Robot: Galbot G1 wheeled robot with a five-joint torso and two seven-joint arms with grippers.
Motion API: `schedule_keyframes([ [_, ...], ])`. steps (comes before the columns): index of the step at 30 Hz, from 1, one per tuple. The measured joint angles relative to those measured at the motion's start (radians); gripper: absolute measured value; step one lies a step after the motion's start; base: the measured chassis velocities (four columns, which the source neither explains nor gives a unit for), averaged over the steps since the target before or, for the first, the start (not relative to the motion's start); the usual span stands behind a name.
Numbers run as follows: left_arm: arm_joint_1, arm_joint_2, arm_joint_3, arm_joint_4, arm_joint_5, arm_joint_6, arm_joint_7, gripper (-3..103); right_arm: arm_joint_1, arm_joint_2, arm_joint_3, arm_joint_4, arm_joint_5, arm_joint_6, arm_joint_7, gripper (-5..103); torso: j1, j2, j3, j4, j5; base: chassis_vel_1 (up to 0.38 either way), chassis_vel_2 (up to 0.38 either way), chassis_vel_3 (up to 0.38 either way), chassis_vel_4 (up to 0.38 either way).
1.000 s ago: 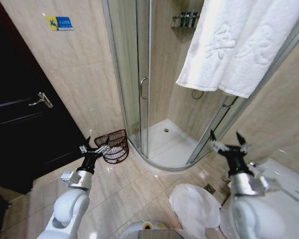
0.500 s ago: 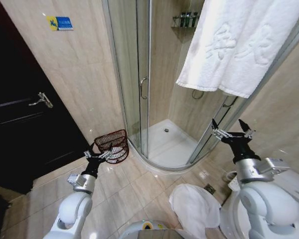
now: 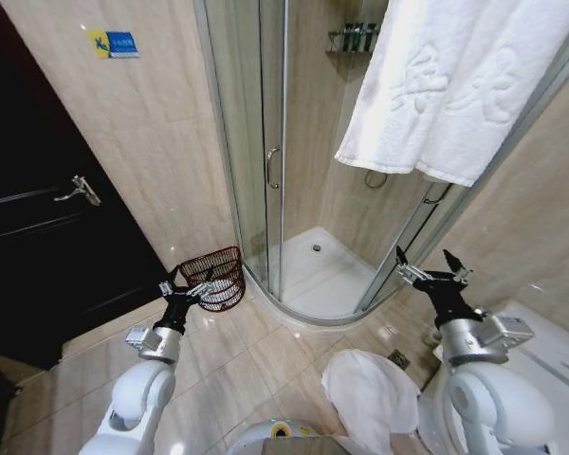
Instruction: Discard the used towel into the hamper.
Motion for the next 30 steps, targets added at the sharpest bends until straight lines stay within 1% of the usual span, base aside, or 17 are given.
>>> schedule_keyframes([
  [4, -0.013, 0.001, 0.001, 0.001, -0.004, 0.000, 0.000, 100, 0.011, -0.010, -0.007, 0.000, 0.000, 0.002, 0.000, 100, 0.000, 0.000, 0.000, -0.0003, -0.0002, 0.075, -0.077, -0.139, 0.117],
  [6, -0.020, 0.000, 0.004, 0.001, -0.007, 0.000, 0.000, 100, 0.019, -0.015, -0.010, 0.000, 0.001, 0.016, 0.000, 100, -0.001, 0.000, 0.000, 0.0002, -0.0001, 0.087, -0.032, -0.101, 0.045],
  [10, -0.031, -0.002, 0.007, 0.000, -0.015, 0.002, 0.000, 100, 0.020, -0.015, -0.014, 0.000, 0.001, 0.021, -0.005, 100, -0.001, 0.000, 0.000, 0.0002, -0.0002, 0.037, -0.006, -0.015, 0.023],
  [16, -0.046, -0.003, 0.006, 0.000, -0.015, -0.001, 0.018, 100, 0.021, -0.010, -0.015, -0.001, 0.001, 0.026, -0.013, 100, 0.002, 0.003, 0.002, 0.0000, -0.0001, 0.000, 0.000, 0.000, 0.000],
  [20, -0.050, -0.004, 0.005, -0.004, -0.015, -0.001, 0.019, 100, 0.020, -0.004, -0.014, -0.001, 0.001, 0.027, -0.015, 100, 0.012, 0.025, 0.012, 0.0001, 0.0000, 0.000, 0.000, 0.000, 0.000],
  [21, -0.050, -0.004, 0.005, -0.004, -0.015, -0.001, 0.019, 100, 0.020, -0.004, -0.014, -0.001, 0.001, 0.027, -0.015, 100, 0.012, 0.025, 0.012, 0.0001, 0.0000, 0.000, 0.000, 0.000, 0.000],
  [24, -0.048, -0.005, 0.005, -0.008, -0.013, -0.001, 0.022, 100, 0.013, 0.000, -0.008, -0.001, 0.001, 0.031, -0.017, 100, 0.024, 0.052, 0.027, 0.0000, -0.0001, 0.000, 0.000, 0.000, 0.000],
  [25, -0.048, -0.005, 0.005, -0.008, -0.013, -0.001, 0.022, 100, 0.013, 0.000, -0.008, -0.001, 0.001, 0.031, -0.017, 100, 0.024, 0.052, 0.027, 0.0000, -0.0001, 0.000, 0.000, 0.000, 0.000],
  [27, -0.046, -0.007, 0.005, -0.010, -0.011, -0.002, 0.024, 100, 0.011, -0.002, -0.005, -0.001, 0.001, 0.035, -0.018, 100, 0.033, 0.072, 0.036, 0.0001, -0.0001, 0.000, 0.000, 0.000, 0.000],
  [28, -0.046, -0.007, 0.005, -0.010, -0.011, -0.002, 0.024, 100, 0.011, -0.002, -0.005, -0.001, 0.001, 0.035, -0.018, 100, 0.033, 0.072, 0.036, 0.0001, -0.0001, 0.000, 0.000, 0.000, 0.000],
  [30, -0.046, -0.007, 0.004, -0.011, -0.010, -0.002, 0.025, 100, 0.012, -0.002, -0.004, -0.001, 0.002, 0.035, -0.018, 100, 0.043, 0.093, 0.048, 0.0001, -0.0001, 0.000, 0.000, 0.000, 0.000],
])
